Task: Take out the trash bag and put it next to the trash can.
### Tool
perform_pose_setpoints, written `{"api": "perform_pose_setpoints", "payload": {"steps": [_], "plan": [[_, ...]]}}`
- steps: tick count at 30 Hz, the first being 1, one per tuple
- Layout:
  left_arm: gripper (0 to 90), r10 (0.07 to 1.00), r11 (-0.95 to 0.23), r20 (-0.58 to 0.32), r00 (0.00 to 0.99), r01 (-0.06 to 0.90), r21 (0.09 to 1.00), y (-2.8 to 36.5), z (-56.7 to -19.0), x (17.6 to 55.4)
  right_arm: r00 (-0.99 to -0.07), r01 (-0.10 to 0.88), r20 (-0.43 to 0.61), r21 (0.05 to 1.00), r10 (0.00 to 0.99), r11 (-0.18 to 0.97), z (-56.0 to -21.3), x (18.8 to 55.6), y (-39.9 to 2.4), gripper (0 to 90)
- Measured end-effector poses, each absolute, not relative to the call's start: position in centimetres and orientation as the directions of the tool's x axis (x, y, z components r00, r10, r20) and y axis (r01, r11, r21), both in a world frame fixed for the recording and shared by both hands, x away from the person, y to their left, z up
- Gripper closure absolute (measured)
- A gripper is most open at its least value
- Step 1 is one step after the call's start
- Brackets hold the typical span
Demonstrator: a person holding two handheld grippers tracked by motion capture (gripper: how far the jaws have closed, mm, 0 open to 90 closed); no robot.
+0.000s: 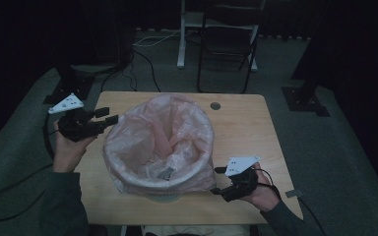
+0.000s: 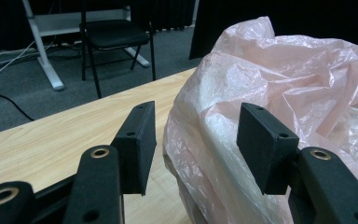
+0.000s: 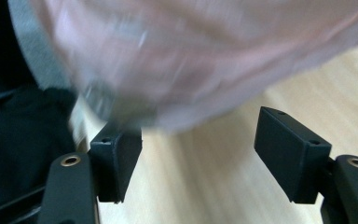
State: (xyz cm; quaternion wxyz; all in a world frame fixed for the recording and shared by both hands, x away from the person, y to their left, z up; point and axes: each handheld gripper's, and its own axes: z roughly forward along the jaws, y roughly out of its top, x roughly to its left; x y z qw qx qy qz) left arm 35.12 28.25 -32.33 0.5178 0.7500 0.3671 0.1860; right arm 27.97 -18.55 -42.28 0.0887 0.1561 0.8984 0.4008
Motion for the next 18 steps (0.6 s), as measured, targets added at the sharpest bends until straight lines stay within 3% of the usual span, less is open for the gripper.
{"api": "perform_pose_setpoints", "payload": {"steps": [6, 9, 10, 12, 16, 18], "plan": [[47.3, 0.74, -0.202, -0.1, 0.665, 0.362, 0.91, 28.0, -32.4, 35.3, -0.927, 0.157, -0.072, 0.816, 0.368, 0.557, -41.0, 28.7, -17.2, 32.7], [47.2, 0.74, -0.197, -0.103, 0.664, 0.362, 0.911, 28.1, -32.4, 35.2, -0.928, 0.132, -0.082, 0.84, 0.364, 0.526, -40.5, 29.1, -16.5, 38.6], [47.3, 0.74, -0.198, -0.102, 0.665, 0.361, 0.911, 28.2, -32.4, 35.2, -0.931, 0.107, -0.093, 0.854, 0.352, 0.509, -40.1, 29.1, -16.3, 48.4], [47.2, 0.74, -0.195, -0.103, 0.664, 0.36, 0.912, 28.3, -32.4, 35.1, -0.934, 0.091, -0.103, 0.859, 0.343, 0.504, -39.9, 29.0, -16.3, 52.4], [47.2, 0.74, -0.196, -0.103, 0.665, 0.36, 0.912, 28.2, -32.4, 35.1, -0.941, 0.072, -0.096, 0.88, 0.325, 0.469, -39.0, 28.9, -17.0, 77.9], [47.2, 0.739, -0.198, -0.103, 0.666, 0.36, 0.912, 28.1, -32.4, 35.2, -0.936, 0.063, -0.102, 0.892, 0.336, 0.448, -38.3, 28.8, -17.8, 83.7]]}}
